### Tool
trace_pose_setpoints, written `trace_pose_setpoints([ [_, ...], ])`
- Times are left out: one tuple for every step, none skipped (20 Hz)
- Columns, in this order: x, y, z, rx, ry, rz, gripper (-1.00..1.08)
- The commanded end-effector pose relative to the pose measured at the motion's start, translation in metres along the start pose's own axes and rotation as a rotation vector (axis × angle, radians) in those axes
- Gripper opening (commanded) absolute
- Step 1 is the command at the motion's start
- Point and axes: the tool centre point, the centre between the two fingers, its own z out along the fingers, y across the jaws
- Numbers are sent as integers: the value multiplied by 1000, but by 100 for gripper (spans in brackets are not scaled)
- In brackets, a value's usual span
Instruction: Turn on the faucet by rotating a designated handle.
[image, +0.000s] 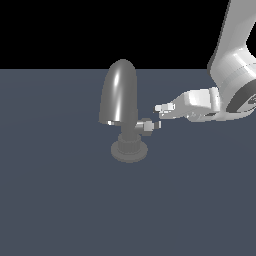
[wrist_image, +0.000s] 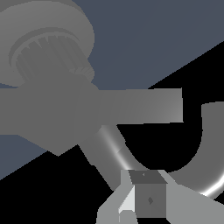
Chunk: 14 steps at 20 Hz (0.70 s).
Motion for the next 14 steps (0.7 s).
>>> trace_pose_setpoints([
  [1, 0, 0, 4, -7, 6, -100],
  [1, 0, 0, 4, -7, 6, -100],
  [1, 0, 0, 4, -7, 6, -100],
  [1, 0, 0, 4, -7, 6, -100],
  [2, 0, 0, 3, -6, 6, -100],
  [6, 1, 0, 3, -6, 6, -100],
  [10, 2, 0, 3, -6, 6, -100],
  [15, 4, 0, 3, -6, 6, -100],
  [20, 5, 1, 3, -6, 6, -100],
  [24, 7, 1, 3, -7, 5, -100],
  [29, 8, 1, 3, -7, 5, -100],
  [33, 10, 1, 3, -7, 5, -100],
  [38, 11, 1, 3, -7, 5, -100],
  [43, 13, 1, 3, -7, 5, -100],
])
